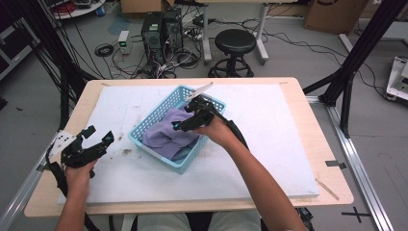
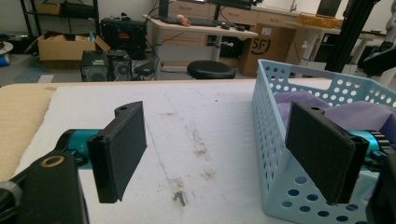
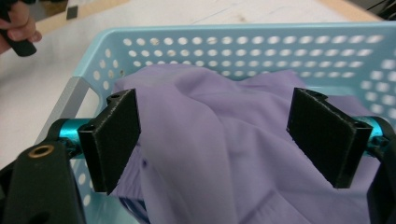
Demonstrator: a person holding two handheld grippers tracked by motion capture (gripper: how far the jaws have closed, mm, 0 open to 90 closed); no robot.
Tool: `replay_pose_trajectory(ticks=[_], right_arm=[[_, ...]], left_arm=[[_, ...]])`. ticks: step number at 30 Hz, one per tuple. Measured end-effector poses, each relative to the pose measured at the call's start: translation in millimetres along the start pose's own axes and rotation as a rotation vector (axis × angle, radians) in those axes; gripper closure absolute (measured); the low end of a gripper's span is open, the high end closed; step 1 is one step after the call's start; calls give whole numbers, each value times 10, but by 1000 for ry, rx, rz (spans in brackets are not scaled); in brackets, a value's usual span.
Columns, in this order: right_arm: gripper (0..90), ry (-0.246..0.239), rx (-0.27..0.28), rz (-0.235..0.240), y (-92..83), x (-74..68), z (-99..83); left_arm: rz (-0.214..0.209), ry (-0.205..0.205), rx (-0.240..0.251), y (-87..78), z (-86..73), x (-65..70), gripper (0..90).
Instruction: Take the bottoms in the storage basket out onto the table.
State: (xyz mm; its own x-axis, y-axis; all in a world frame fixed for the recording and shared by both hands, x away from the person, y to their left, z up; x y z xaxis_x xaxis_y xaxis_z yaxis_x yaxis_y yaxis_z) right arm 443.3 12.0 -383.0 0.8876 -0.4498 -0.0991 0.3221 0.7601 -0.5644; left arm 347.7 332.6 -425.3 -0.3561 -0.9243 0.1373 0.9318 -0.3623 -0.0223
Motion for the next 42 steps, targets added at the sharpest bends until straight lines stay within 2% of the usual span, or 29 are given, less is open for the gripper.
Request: replay_pose_trajectory(ticks=[1, 5, 8, 12, 13, 16, 19, 21, 23, 24, 25, 26, 27, 28, 29, 31, 34, 35, 38, 39, 40, 41, 42], right_arm=[[175, -22, -14, 14, 107, -38, 41], [175, -25, -27, 33, 245, -82, 98], [175, -12, -41, 64, 400, -127, 130], [175, -4, -59, 74, 522, -152, 121], [175, 16, -70, 75, 598, -144, 115], [175, 17, -94, 69, 677, -129, 98], [175, 11, -147, 40, 827, -83, 34], [175, 16, -158, 35, 853, -66, 12], [198, 31, -191, 3, 894, -14, -27], [198, 31, -191, 3, 894, -14, -27], [522, 3, -194, -21, 865, 12, -7], [522, 3, -194, -21, 865, 12, -7], [740, -16, -180, -35, 816, 39, 23], [740, -16, -180, -35, 816, 39, 23], [807, -29, -168, -49, 790, 58, 41], [860, -40, -131, -116, 708, 162, 82], [868, -30, -118, -142, 646, 238, 92], [864, -6, -110, -163, 596, 310, 92], [818, 4, -96, -189, 564, 366, 102], [757, 17, -98, -216, 562, 414, 103], [757, 17, -98, -216, 562, 414, 103], [624, 40, -124, -232, 584, 461, 98], [528, 66, -122, -234, 597, 479, 94]], left_arm=[[-1, 1, 0, 0, 1, -3, 205], [1, -4, 5, -2, 5, -8, 206], [1, -6, 5, -1, 3, -14, 205], [0, -9, 3, 6, -1, -16, 206], [-1, -10, 4, 7, -1, -16, 205], [0, -10, 3, 7, -2, -20, 206], [0, -14, 3, 9, -4, -21, 206], [0, -15, 3, 10, -7, -21, 205], [-2, -15, 1, 11, -11, -23, 206], [-1, -16, 1, 11, -12, -24, 206], [-1, -17, 1, 11, -13, -25, 206], [-1, -17, 1, 9, -12, -27, 206], [0, -15, 0, 2, -11, -32, 205], [0, -15, 0, 2, -11, -32, 206], [1, -18, 3, 1, -10, -32, 206], [2, -19, 3, -2, -11, -33, 206], [3, -20, 3, -7, -10, -38, 206], [2, -22, 2, -3, -13, -37, 206], [-1, -21, 2, 1, -13, -33, 206], [-3, -20, 2, 3, -14, -28, 206], [-3, -20, 2, 3, -14, -28, 207], [-4, -21, 1, 4, -14, -28, 207], [-4, -21, 2, 4, -14, -29, 207]])
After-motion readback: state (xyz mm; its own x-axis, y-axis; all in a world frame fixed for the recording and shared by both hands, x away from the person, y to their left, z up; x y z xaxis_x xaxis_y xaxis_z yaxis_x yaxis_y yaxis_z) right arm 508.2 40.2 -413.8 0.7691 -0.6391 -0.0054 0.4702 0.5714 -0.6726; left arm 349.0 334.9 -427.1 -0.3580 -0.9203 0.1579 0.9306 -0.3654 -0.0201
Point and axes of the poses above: each handheld gripper's, and its own axes: y roughly forward along the jaws, z roughly out of its top, x roughly to its right, the point moved 5 cm from there along y, roughly forward along the jaws, and after that the axes turned 6 degrees about x, right-handed, at the moved point
